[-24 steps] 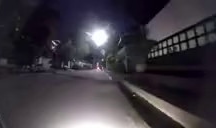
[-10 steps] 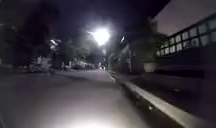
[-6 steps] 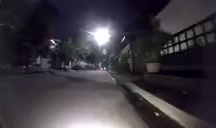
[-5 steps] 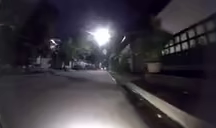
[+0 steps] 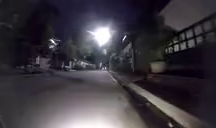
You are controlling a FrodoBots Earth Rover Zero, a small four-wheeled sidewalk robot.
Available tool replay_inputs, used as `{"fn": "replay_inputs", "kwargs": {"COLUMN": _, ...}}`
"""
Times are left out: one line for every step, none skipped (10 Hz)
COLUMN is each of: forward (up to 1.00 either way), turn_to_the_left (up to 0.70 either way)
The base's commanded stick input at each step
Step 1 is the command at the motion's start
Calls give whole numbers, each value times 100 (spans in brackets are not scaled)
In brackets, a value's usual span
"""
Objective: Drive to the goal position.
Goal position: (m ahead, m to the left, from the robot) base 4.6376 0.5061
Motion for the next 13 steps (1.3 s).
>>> {"fn": "replay_inputs", "kwargs": {"forward": 50, "turn_to_the_left": 0}}
{"fn": "replay_inputs", "kwargs": {"forward": 50, "turn_to_the_left": 0}}
{"fn": "replay_inputs", "kwargs": {"forward": 50, "turn_to_the_left": 0}}
{"fn": "replay_inputs", "kwargs": {"forward": 50, "turn_to_the_left": 0}}
{"fn": "replay_inputs", "kwargs": {"forward": 50, "turn_to_the_left": 0}}
{"fn": "replay_inputs", "kwargs": {"forward": 50, "turn_to_the_left": 0}}
{"fn": "replay_inputs", "kwargs": {"forward": 50, "turn_to_the_left": 0}}
{"fn": "replay_inputs", "kwargs": {"forward": 50, "turn_to_the_left": 0}}
{"fn": "replay_inputs", "kwargs": {"forward": 50, "turn_to_the_left": 0}}
{"fn": "replay_inputs", "kwargs": {"forward": 50, "turn_to_the_left": 0}}
{"fn": "replay_inputs", "kwargs": {"forward": 50, "turn_to_the_left": 0}}
{"fn": "replay_inputs", "kwargs": {"forward": 50, "turn_to_the_left": 0}}
{"fn": "replay_inputs", "kwargs": {"forward": 50, "turn_to_the_left": 0}}
